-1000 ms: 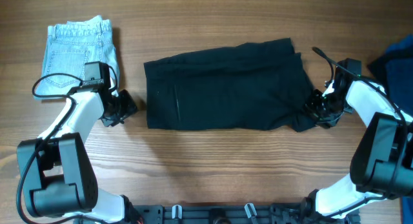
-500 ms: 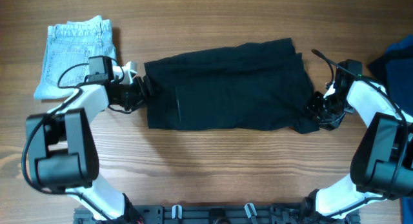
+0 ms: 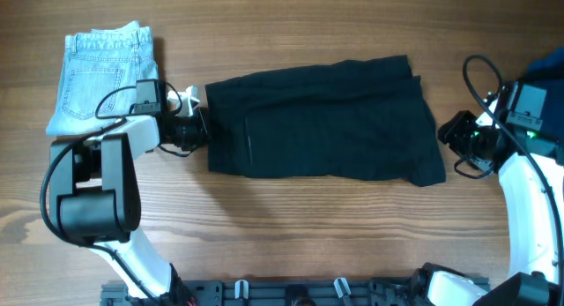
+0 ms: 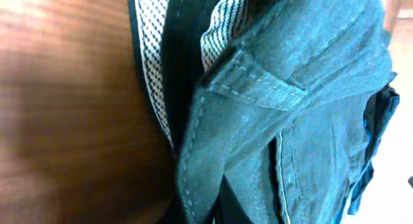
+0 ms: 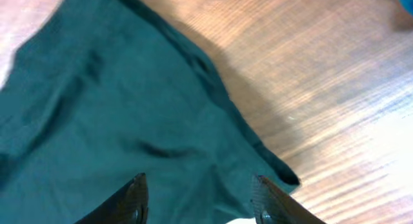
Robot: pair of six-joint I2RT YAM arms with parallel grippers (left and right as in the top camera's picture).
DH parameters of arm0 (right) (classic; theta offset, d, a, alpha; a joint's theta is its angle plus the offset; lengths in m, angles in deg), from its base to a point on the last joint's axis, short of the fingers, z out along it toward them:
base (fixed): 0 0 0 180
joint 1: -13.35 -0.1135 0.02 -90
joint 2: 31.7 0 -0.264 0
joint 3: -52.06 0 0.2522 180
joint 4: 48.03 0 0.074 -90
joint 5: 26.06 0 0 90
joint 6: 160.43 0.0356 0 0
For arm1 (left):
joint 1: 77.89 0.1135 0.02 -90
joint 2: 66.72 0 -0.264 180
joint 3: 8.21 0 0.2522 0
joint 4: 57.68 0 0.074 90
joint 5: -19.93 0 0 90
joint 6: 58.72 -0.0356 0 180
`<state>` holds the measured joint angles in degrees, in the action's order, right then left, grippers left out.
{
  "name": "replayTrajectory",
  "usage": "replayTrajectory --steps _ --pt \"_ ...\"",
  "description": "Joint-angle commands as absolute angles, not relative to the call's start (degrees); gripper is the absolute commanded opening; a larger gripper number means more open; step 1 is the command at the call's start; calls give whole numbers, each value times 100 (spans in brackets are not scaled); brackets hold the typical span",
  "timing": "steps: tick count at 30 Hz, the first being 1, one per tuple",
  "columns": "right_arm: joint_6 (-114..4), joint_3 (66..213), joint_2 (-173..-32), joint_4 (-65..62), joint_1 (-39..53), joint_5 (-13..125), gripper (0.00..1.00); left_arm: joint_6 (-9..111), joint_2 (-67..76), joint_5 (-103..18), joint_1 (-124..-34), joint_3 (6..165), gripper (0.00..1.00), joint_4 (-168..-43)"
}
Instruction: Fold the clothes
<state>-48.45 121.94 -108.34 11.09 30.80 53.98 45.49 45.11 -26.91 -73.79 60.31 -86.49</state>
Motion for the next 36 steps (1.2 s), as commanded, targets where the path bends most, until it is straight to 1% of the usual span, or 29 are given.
replayTrajectory --steps 1,5,8,9,12,14,16,19,22,23,25,26,27,28,29,31,32,33,36 --pt "-5101 12194 -10919 1102 3028 4880 51 4444 4176 -3395 -7187 6010 4 -9526" --pt "-5096 12194 -10950 1074 2982 4882 51 4187 3274 -3902 -6841 6705 4 -11062" --pt "-5090 12194 -10950 1015 2982 4880 51 3891 2646 -4225 -6684 7535 4 -12092" --pt "-5088 12194 -10950 991 2982 4880 51 3867 2461 -4728 -6686 8042 4 -12588" --pt "-5090 12194 -10950 991 2982 4880 51 3592 2402 -5218 -6752 9244 4 -13558" --pt "-5088 12194 -10950 989 2982 4880 51 3594 2415 -5307 -6896 9664 4 -13801" --pt "-5081 12194 -10950 991 2982 4878 51 3603 2415 -5325 -7257 9771 4 -13818" --pt "-5094 12194 -10950 1000 2982 4841 51 3822 2609 -5322 -7978 9769 4 -13731" --pt "-5090 12194 -10950 998 2982 4834 51 4114 2935 -5329 -8771 9769 4 -13375" --pt "-5092 12194 -10950 1000 2982 4834 51 4248 3075 -5331 -8994 9769 6 -13259" --pt "-5090 12194 -10950 1035 2982 4826 51 4517 3440 -5381 -9482 9769 13 -13045" --pt "-5096 12194 -10950 1043 2982 4786 51 4698 3661 -5412 -9715 9769 20 -12957" --pt "-5096 12194 -10950 1059 2982 4745 51 4785 3844 -5410 -9897 9769 36 -12892" --pt "-5099 12194 -10950 1065 2982 4729 51 4807 3978 -5416 -10028 9769 40 -12850" --pt "-5096 12194 -10950 1078 2982 4732 51 4807 4115 -5458 -10163 9771 52 -12807" --pt "-5101 12194 -10950 1116 2982 4732 51 4807 4185 -5690 -10288 9771 62 -12802" --pt "-5118 12194 -10950 1137 2982 4732 51 4807 4161 -5790 -10286 9791 68 -12837" --pt "-5188 12194 -10950 1151 2982 4732 51 4809 4091 -5928 -10236 9885 85 -12979" --pt "-5247 12194 -10950 1190 2982 4729 52 4807 3870 -6260 -9932 10206 90 -13478"
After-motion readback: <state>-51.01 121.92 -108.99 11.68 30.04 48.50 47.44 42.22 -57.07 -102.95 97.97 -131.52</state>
